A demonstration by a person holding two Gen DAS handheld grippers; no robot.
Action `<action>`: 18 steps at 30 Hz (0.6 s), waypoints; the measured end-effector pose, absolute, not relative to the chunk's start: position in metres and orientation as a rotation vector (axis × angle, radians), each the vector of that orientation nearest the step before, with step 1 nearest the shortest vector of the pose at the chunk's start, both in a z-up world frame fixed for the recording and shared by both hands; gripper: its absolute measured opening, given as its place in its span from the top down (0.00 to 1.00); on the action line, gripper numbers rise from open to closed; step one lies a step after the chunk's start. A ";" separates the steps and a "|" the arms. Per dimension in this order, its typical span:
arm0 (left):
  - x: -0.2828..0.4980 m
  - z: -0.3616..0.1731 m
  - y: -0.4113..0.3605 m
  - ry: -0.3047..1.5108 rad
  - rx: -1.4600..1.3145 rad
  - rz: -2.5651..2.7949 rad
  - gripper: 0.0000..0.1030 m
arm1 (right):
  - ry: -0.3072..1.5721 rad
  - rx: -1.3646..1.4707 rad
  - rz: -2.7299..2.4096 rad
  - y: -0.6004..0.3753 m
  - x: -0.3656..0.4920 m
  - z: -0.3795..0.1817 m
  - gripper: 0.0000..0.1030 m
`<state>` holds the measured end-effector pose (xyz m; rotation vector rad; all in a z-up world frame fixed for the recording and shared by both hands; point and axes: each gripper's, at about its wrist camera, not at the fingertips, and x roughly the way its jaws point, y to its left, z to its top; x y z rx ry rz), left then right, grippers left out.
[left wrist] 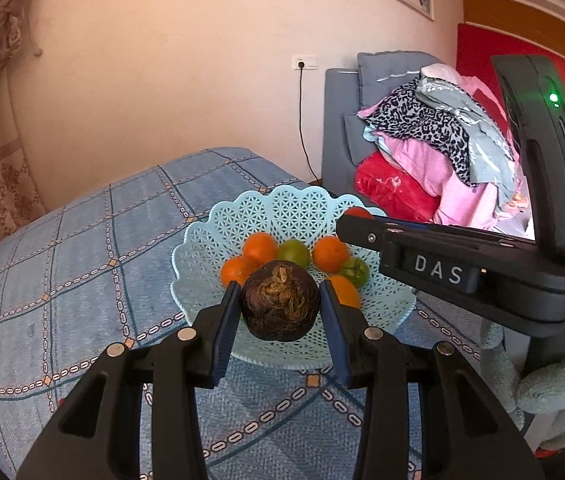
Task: Organize fruits
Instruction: 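Lower the brown fruit and red tomato into the basket and open both grippers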
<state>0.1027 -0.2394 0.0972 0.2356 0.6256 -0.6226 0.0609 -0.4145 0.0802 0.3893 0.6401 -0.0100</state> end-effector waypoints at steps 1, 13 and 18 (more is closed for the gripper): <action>0.102 0.097 -0.240 0.624 0.238 -0.625 0.61 | 0.640 0.390 -0.011 -0.415 0.061 0.080 0.76; 0.095 0.103 -0.239 0.587 0.243 -0.632 0.42 | 0.632 0.401 -0.014 -0.417 0.060 0.082 0.76; 0.097 0.105 -0.234 0.581 0.229 -0.621 0.25 | 0.631 0.403 -0.013 -0.417 0.059 0.082 0.75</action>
